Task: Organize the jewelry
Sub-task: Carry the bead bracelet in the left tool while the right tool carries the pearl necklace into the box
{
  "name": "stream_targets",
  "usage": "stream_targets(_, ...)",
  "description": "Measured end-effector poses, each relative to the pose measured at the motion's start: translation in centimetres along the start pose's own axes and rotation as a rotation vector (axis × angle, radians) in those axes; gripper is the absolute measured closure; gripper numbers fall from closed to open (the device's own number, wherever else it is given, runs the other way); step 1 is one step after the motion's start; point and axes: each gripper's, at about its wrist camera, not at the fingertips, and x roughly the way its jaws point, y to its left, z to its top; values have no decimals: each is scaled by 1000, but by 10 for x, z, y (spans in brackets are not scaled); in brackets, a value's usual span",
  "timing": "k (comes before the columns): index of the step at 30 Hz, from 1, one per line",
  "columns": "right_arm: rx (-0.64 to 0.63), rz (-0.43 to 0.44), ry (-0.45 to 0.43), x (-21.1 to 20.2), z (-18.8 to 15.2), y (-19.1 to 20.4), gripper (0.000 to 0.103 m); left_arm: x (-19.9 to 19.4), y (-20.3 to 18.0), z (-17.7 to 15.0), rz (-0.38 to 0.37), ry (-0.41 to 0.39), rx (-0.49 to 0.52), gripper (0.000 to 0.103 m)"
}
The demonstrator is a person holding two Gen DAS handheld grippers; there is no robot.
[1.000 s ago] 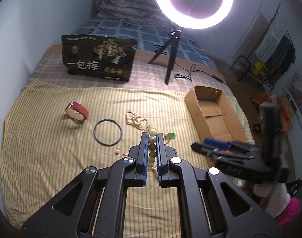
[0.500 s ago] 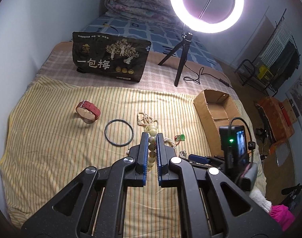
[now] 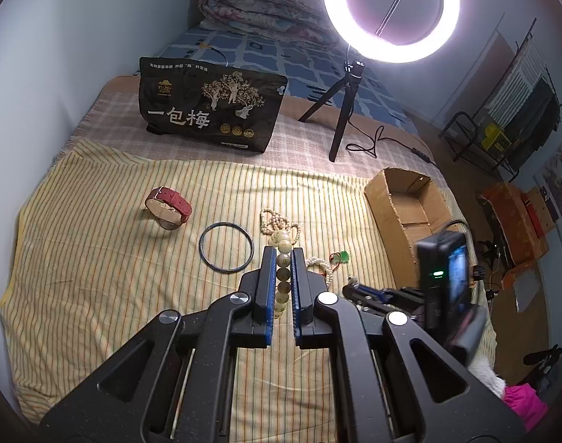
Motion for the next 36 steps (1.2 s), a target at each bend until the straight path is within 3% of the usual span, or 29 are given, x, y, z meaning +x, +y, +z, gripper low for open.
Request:
stream_targets(8, 37, 94, -200, -81, 17, -5, 97, -1, -10, 4, -20, -5, 3, 98)
stream_targets(17, 86, 129, -379, -152, 32, -27, 97, 1, -39, 5, -62, -7, 36, 98)
stream_targets(29, 189, 82, -520, -209, 24, -87, 97, 0, -89, 12, -160, -21, 65, 98)
stream_targets(36, 237, 39, -534, -221, 12, -122, 97, 15, -127, 11, -214, 2, 100, 98)
